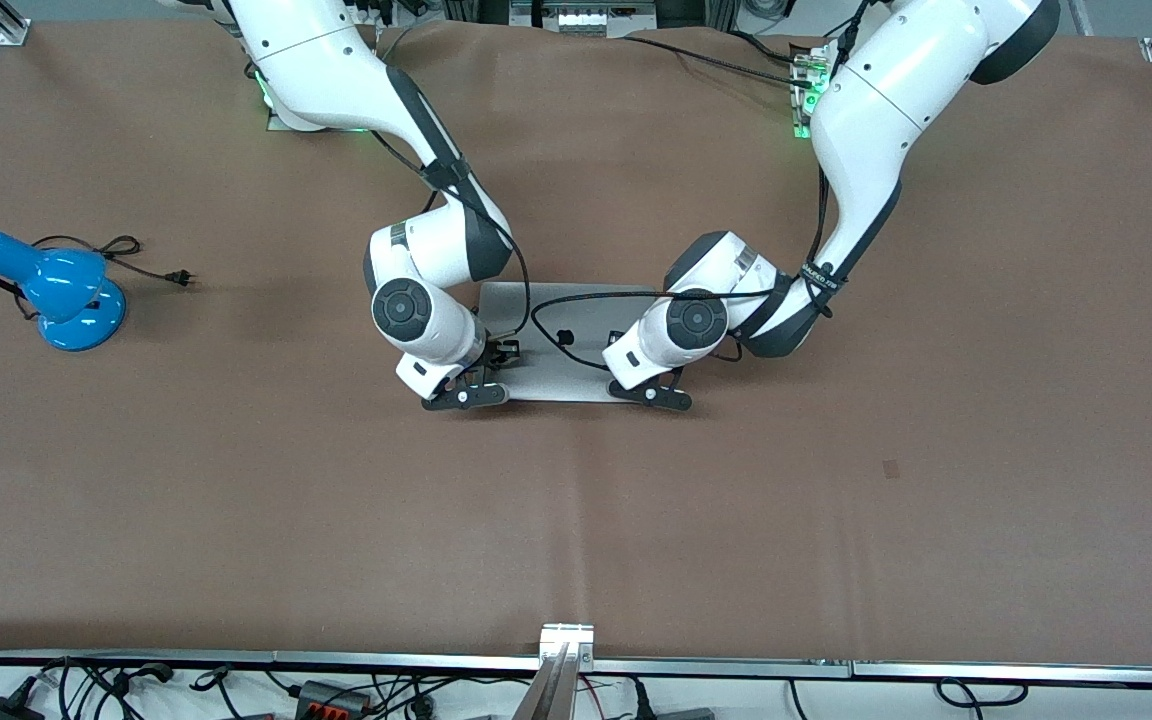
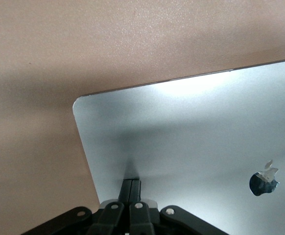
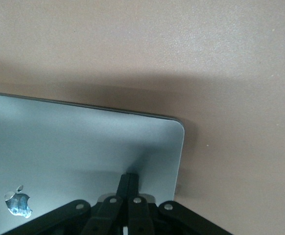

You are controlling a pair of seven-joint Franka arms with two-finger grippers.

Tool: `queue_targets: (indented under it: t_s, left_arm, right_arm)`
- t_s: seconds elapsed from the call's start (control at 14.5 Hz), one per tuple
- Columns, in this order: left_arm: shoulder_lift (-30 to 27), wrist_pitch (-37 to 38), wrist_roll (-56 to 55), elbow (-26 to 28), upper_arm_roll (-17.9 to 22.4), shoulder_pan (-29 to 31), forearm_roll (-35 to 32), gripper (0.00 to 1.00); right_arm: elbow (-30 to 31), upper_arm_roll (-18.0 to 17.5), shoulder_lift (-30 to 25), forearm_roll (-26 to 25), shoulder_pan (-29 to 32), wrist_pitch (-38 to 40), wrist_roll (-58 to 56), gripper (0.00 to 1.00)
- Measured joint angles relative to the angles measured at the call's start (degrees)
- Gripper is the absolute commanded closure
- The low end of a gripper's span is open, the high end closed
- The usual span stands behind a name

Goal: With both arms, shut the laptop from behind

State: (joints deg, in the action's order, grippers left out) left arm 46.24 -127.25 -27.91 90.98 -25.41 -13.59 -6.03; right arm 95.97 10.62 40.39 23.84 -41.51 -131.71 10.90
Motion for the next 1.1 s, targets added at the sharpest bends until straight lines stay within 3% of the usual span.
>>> queue_targets:
  t_s: [0.14, 0.48, 0.83, 1.03, 1.1]
  left_arm:
    - [-0.1, 0.8, 0.0, -1.3, 0.2, 0.0, 0.0, 1.0]
    - [-3.4, 13.8, -0.1, -8.6, 0.2, 0.6, 0.0, 1.0]
    - [-10.4, 19.0, -0.2, -9.2, 0.6, 2.6, 0.0, 1.0]
    - [-13.7, 22.1, 0.3, -9.4, 0.4, 7.2, 0.0, 1.0]
    - [-15.1, 23.4, 0.7, -9.4, 0.5, 8.6, 0.0, 0.99]
  right_arm:
    - [0.0, 0.1, 0.0, -0.1, 0.0, 0.0, 0.0, 1.0]
    - [-2.0, 2.9, -1.2, -1.1, -0.3, 1.0, 0.0, 1.0]
    - [-3.4, 9.2, -9.7, -5.3, -0.4, 10.8, 0.0, 0.98]
    - [-3.8, 14.1, -15.0, -6.8, -0.2, 18.0, -0.1, 0.86]
    - [-4.2, 15.8, -16.6, -6.9, -0.1, 20.7, -0.3, 0.75]
